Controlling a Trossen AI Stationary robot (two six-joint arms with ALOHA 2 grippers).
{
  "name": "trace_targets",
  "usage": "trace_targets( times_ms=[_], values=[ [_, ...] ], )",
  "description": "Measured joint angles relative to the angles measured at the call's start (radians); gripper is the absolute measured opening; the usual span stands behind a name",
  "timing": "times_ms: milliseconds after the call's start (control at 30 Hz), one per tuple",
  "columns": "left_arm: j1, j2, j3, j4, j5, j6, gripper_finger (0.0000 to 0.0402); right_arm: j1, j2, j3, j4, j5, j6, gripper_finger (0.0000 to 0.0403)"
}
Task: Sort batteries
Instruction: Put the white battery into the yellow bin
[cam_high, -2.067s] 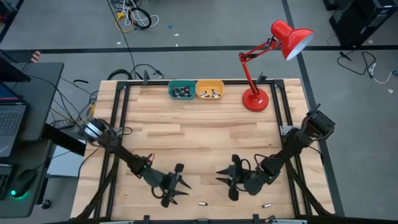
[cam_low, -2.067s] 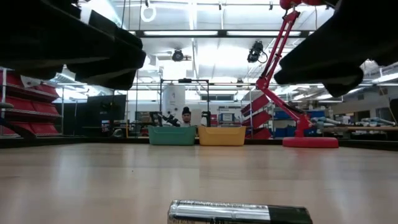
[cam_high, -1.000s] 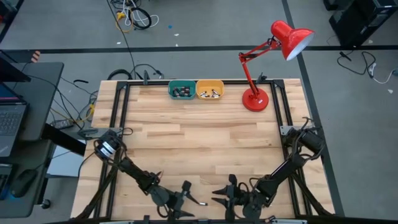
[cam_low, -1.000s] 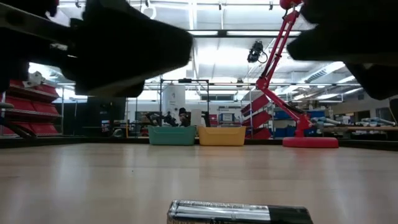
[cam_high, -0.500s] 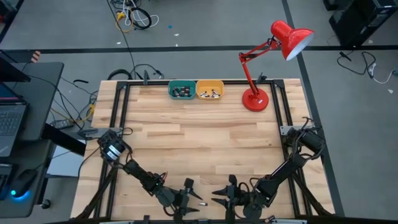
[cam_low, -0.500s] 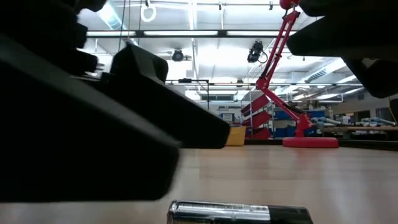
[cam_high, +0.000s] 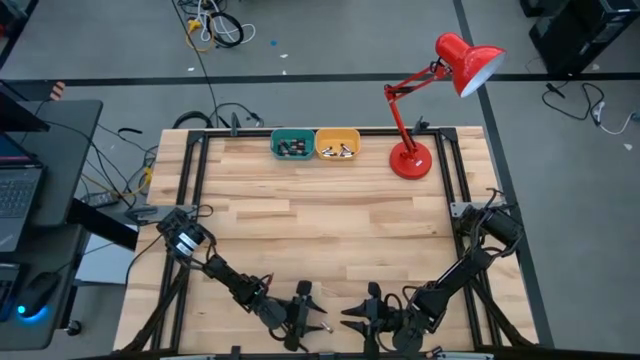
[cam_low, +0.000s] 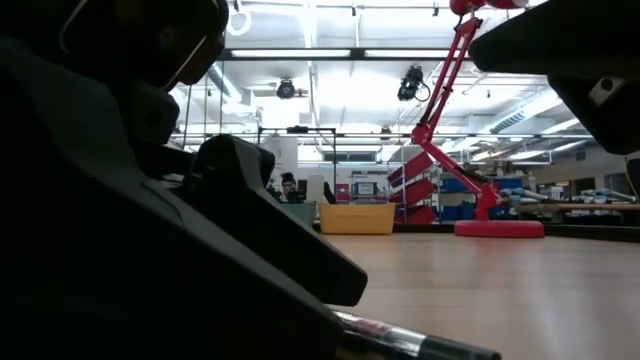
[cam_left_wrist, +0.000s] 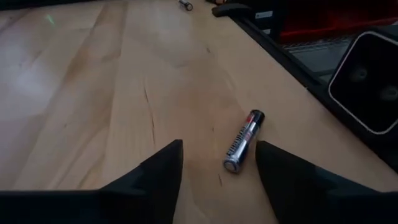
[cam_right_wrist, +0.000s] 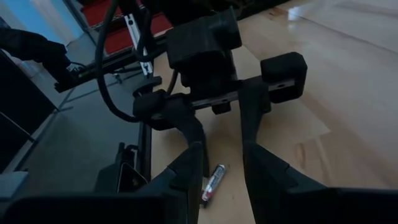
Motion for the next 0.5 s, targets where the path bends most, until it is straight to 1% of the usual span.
trace_targets(
  times_ms=[267,500],
  values=[
    [0.000,-0.002,0.002,-0.042,0.004,-0.058,0.0159,0.002,0.000,0.000,0.015,0.000,-0.001,0.0103],
    [0.000,-0.002,0.002,-0.043,0.011,-0.051,0.0106,0.002,0.000,0.000,0.027,-0.001,0.002,0.0103]
  ],
)
